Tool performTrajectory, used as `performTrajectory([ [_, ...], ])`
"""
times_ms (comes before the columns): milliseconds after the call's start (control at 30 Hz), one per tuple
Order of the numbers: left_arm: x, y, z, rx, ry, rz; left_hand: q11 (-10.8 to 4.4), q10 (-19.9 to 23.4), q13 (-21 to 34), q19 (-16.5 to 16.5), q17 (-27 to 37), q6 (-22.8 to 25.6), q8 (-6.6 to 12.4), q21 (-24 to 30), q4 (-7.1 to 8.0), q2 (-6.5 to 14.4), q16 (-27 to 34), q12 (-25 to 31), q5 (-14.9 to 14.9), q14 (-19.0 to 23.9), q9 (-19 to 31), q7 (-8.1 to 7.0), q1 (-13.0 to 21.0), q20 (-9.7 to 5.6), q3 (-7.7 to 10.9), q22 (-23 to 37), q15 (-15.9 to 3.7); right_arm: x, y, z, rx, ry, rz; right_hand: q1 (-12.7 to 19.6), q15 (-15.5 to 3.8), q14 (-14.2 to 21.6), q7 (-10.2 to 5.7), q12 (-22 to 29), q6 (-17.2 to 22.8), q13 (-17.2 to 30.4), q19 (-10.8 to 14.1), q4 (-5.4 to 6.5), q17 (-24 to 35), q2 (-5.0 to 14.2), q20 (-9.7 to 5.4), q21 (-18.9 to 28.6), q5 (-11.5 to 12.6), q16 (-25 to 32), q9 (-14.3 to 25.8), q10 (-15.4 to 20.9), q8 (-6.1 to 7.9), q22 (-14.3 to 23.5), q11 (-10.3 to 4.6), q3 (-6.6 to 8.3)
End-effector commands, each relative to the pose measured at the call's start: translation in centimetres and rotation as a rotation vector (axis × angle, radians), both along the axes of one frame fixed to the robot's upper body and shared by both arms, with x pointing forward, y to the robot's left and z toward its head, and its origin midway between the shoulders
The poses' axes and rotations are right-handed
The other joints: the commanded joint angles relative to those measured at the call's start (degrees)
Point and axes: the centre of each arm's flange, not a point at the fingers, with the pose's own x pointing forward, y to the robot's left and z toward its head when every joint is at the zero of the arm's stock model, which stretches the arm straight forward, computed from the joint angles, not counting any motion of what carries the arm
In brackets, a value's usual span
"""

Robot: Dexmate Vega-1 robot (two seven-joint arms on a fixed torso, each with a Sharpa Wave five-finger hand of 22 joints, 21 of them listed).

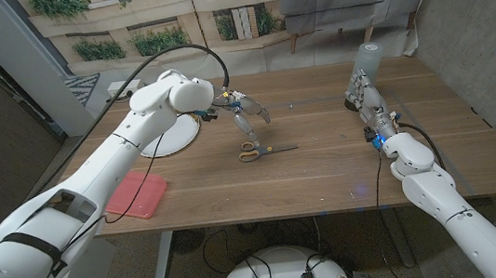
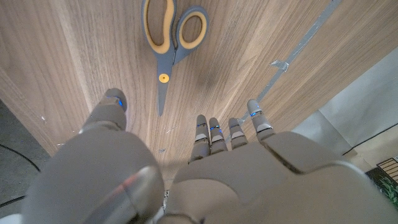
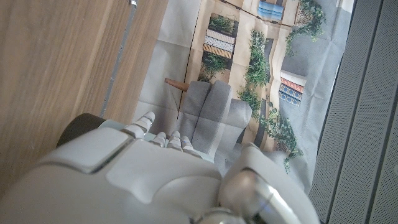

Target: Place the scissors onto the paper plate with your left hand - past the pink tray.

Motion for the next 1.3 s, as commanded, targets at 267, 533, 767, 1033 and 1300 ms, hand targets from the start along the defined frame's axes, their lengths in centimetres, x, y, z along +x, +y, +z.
performTrajectory([
  [267, -0.4, -0.5, -1.8, 0.035, -0.069, 0.009, -0.9, 2.87, 0.31, -10.35, -0.02, 2.54, 0.53, 1.18, -0.38, 0.4, 0.29, 1.55, -0.55, 1.34, 0.23, -0.97, 1.63, -0.64, 0.15, -0.22, -0.62, -0.6, -0.3, -0.5, 0.005, -0.004, 0.002, -0.17, 0.12, -0.73, -0.09, -0.18, 0.15, 0.23, -0.09, -0.24, 0.16, -0.13, -0.24, 0.27, 0.34, 0.03, 0.21, 0.32, 0.26, 0.17, -0.25, 0.05],
  [533, -0.9, -0.6, -2.6, 0.026, -0.124, -0.006, -0.94, 3.9, 0.49, -9.2, -0.04, 3.97, 0.64, 1.84, -0.23, -0.16, 0.58, 2.1, -0.4, 2.58, 0.28, -1.01, 1.63, -0.91, -0.45, -0.33, -1.06, -1.0, -0.4, -0.8, 0.005, -0.009, 0.005, -0.18, 0.16, -0.68, -0.06, -0.17, 0.22, 0.23, -0.04, -0.25, 0.16, -0.15, -0.23, 0.29, 0.36, 0.03, 0.21, 0.36, 0.26, 0.17, -0.2, 0.04],
  [767, -1.1, -0.6, -3.6, 0.031, -0.165, -0.002, -1.06, 5.68, 0.7, -7.85, -0.02, 5.14, 0.66, 2.61, -0.2, -0.89, 0.95, 3.0, -0.07, 3.99, 0.34, -1.11, 1.67, -1.29, -1.1, -0.38, -1.56, -1.1, -0.5, -1.1, 0.005, -0.008, 0.007, -0.18, 0.14, -0.66, -0.05, -0.2, 0.24, 0.23, -0.01, -0.26, 0.15, -0.17, -0.25, 0.3, 0.37, 0.03, 0.21, 0.31, 0.25, 0.17, -0.15, 0.03],
  [1033, -0.7, -0.2, -4.2, 0.031, -0.214, 0.014, -1.58, 7.06, 0.9, -6.67, -0.02, 7.27, 0.99, 3.38, -0.21, -0.91, 1.32, 3.79, 0.3, 5.48, 0.4, -1.25, 2.24, -1.4, -1.41, -0.39, -2.22, -1.0, -0.3, -1.3, 0.005, -0.004, 0.013, -0.17, 0.15, -0.64, -0.05, -0.21, 0.15, 0.23, 0.04, -0.29, 0.15, -0.17, -0.24, 0.32, 0.4, 0.02, 0.2, 0.29, 0.2, 0.17, -0.19, 0.03],
  [1300, 0.1, 0.1, -4.5, 0.004, -0.205, 0.009, -2.07, 8.09, 1.03, -6.15, -0.02, 8.37, 1.05, 3.86, -0.18, -0.78, 1.45, 4.36, 0.52, 6.26, 0.43, -1.42, 2.74, -1.5, -1.59, -0.36, -2.59, -0.9, -0.2, -1.1, -0.002, -0.006, 0.009, -0.14, 0.16, -0.63, -0.02, -0.27, 0.12, 0.23, -0.01, -0.33, 0.14, -0.2, -0.21, 0.3, 0.42, 0.01, 0.21, 0.18, 0.19, 0.16, -0.2, 0.03],
])
